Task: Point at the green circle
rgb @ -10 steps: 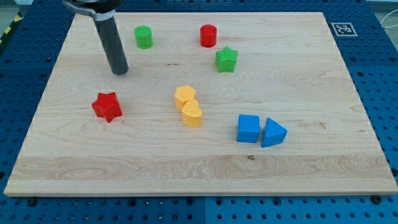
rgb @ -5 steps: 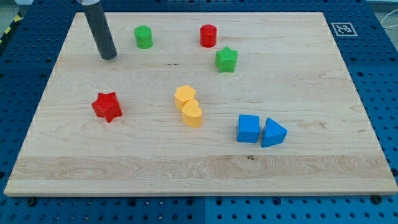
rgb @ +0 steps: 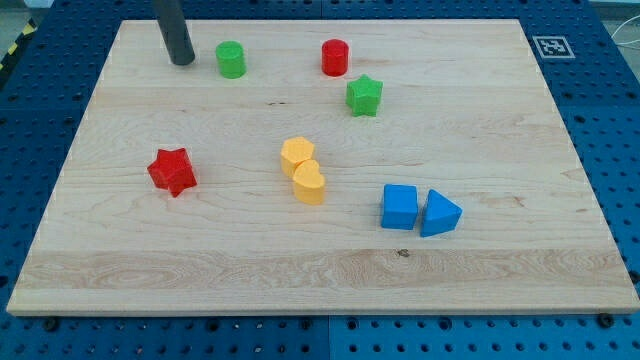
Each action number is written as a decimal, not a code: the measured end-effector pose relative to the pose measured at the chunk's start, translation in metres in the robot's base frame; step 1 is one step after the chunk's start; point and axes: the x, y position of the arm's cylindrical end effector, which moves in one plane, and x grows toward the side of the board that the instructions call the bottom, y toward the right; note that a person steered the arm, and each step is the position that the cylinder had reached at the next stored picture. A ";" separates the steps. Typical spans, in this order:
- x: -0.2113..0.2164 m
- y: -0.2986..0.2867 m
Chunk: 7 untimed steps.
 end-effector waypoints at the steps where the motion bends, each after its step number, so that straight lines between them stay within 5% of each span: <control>1: -0.007 0.000; 7: 0.000 0.013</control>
